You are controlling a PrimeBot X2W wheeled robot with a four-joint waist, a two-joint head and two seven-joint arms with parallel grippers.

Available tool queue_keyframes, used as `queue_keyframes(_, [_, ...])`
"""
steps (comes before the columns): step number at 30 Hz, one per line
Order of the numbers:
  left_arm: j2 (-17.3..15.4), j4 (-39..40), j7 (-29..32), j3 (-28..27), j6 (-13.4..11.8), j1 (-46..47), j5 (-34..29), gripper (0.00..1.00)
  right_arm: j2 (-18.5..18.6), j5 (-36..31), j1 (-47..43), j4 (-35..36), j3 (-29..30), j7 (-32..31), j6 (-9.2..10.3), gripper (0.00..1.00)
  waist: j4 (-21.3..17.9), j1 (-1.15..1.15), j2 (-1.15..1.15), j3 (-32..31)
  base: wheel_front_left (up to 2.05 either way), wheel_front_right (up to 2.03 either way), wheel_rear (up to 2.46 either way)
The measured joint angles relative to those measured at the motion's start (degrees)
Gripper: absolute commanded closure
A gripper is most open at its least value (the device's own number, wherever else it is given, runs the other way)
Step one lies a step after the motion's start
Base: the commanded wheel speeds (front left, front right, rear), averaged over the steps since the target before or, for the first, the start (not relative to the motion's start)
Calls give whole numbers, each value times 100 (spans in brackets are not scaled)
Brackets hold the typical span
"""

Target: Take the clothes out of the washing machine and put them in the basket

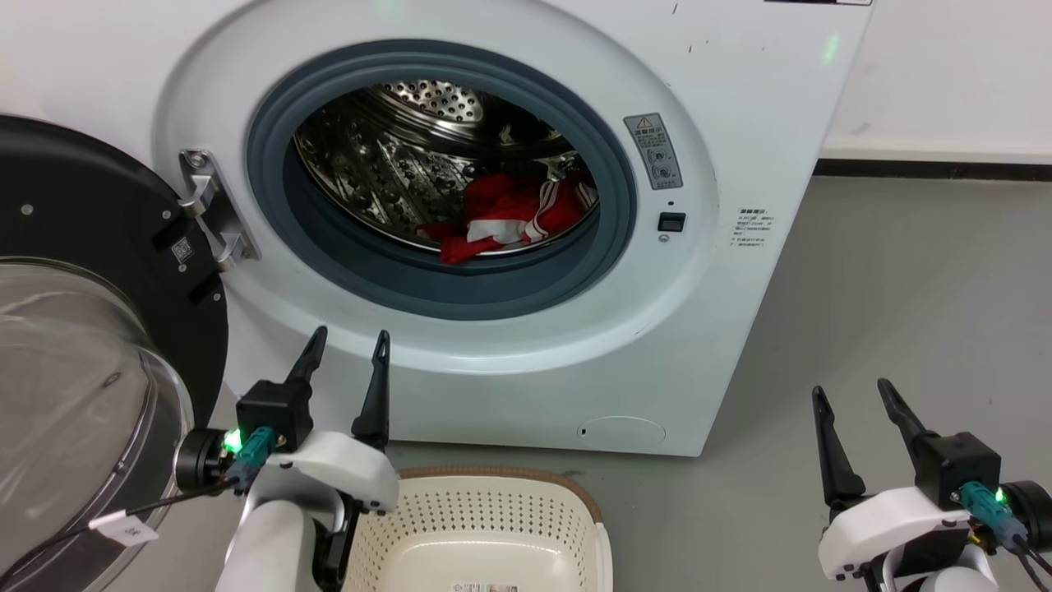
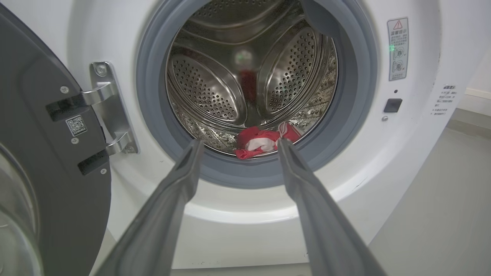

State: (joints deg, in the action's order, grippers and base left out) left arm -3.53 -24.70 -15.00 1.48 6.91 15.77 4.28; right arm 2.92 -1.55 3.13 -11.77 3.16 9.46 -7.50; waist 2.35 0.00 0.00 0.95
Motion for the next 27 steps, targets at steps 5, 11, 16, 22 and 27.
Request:
queue_keyframes(5, [24,-74,-7,31,-19,299,3,0,0,30,122,90,-48,-16,0,0,-8,0,0,187,0,0,0])
queue_keyframes(11, [34,-335,-7,37,-29,853,64,0,0,138,287,257,-163,-16,0,0,-102,0,0,525,0,0,0])
queue_keyframes(16, [26,-732,-7,5,-29,1483,96,0,0,190,447,369,-250,-16,-1,0,-248,0,0,865,0,0,0])
queue_keyframes(22, [-141,-1332,-8,-77,-33,2310,93,0,1,289,626,453,-366,19,0,0,-503,0,0,1332,0,0,0])
queue_keyframes(27, [-407,-1904,-7,-154,-35,3084,87,0,1,388,772,478,-475,113,-1,0,-760,1,0,1773,0,0,0])
